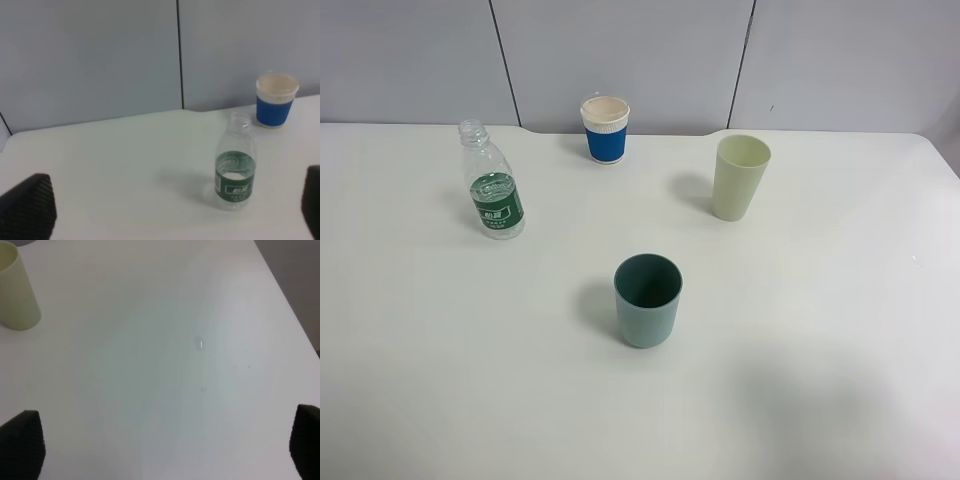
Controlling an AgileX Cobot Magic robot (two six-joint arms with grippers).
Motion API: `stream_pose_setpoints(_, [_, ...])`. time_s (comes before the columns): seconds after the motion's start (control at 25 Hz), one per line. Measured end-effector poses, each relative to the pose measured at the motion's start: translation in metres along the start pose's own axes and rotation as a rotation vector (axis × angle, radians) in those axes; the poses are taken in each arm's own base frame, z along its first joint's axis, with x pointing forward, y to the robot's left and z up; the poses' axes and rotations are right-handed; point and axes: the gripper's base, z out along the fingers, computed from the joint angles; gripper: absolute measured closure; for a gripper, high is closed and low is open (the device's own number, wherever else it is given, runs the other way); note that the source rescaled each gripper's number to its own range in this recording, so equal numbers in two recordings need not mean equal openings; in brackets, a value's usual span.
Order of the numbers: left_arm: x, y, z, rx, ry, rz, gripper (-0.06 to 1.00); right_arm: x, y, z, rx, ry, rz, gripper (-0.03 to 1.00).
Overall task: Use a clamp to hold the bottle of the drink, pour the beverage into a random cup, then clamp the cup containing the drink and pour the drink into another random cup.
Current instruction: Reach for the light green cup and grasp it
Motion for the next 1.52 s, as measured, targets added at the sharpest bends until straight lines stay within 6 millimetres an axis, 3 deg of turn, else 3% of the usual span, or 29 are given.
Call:
stream_pose_setpoints(0.56, [0.021, -0.007, -0.035, -0.109, 0.042, -0.061, -0.05, 0.000, 0.000, 0.000, 0.000, 0.000, 0.000, -0.02])
stream_pose_setpoints(0.96, [0.033, -0.012, -0.036, -0.070, 0.178, -0.089, -0.05, 0.000, 0.000, 0.000, 0.000, 0.000, 0.000, -0.02])
stream_pose_setpoints(1.2, [0.059, -0.011, -0.022, -0.071, 0.308, -0.088, -0.05, 0.000, 0.000, 0.000, 0.000, 0.000, 0.000, -0.02])
stream_pose_setpoints(1.52, [0.059, -0.011, -0.022, -0.077, 0.308, -0.085, -0.05, 0.000, 0.000, 0.000, 0.000, 0.000, 0.000, -0.02])
